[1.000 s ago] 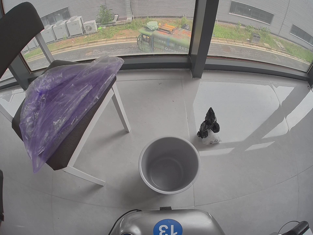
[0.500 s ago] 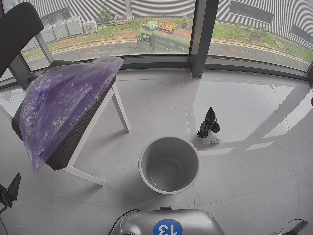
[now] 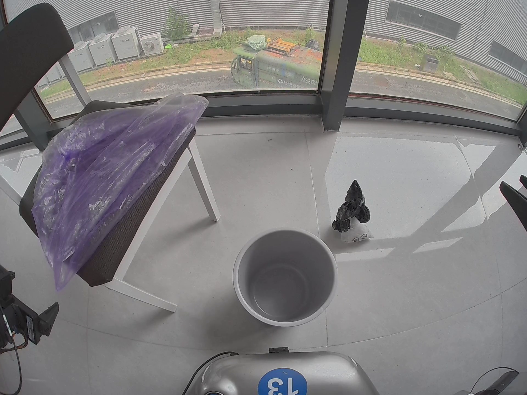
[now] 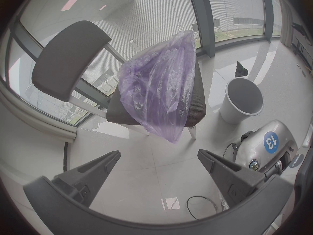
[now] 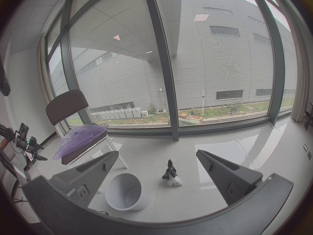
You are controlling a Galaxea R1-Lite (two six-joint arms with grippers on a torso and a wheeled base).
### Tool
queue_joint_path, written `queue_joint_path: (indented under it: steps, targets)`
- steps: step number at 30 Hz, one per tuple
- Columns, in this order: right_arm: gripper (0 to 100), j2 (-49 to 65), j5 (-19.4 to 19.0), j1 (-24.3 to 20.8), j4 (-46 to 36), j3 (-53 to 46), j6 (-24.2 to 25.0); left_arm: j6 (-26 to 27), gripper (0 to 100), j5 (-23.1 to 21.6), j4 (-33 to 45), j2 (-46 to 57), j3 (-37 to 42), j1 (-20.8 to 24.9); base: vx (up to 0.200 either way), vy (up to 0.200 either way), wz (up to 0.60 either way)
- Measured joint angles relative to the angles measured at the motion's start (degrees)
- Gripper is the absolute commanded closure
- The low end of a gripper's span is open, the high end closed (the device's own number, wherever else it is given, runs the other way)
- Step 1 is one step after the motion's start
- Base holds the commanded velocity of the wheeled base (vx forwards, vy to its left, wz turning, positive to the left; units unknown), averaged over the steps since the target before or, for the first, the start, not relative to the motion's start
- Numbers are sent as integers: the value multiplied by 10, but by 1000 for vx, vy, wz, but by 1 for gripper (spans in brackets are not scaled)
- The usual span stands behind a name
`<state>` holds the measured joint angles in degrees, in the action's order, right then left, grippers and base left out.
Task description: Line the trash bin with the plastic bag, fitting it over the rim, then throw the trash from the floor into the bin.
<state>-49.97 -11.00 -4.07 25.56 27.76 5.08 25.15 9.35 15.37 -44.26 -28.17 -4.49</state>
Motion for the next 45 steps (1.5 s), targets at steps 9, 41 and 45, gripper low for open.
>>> queue_joint_path:
  steps: [9,41,45]
  targets:
    - [0,-10,-1,0,2,0,0,37,0,0,-89,-84,2,-6,0,0,0]
    - [0,-48,-1,6,6,25,14,184,0,23,-337,-212,3,-25,0,0,0]
    - [0,-48,-1,6,6,26,14,193,0,44,-355,-214,3,-30,0,0,0]
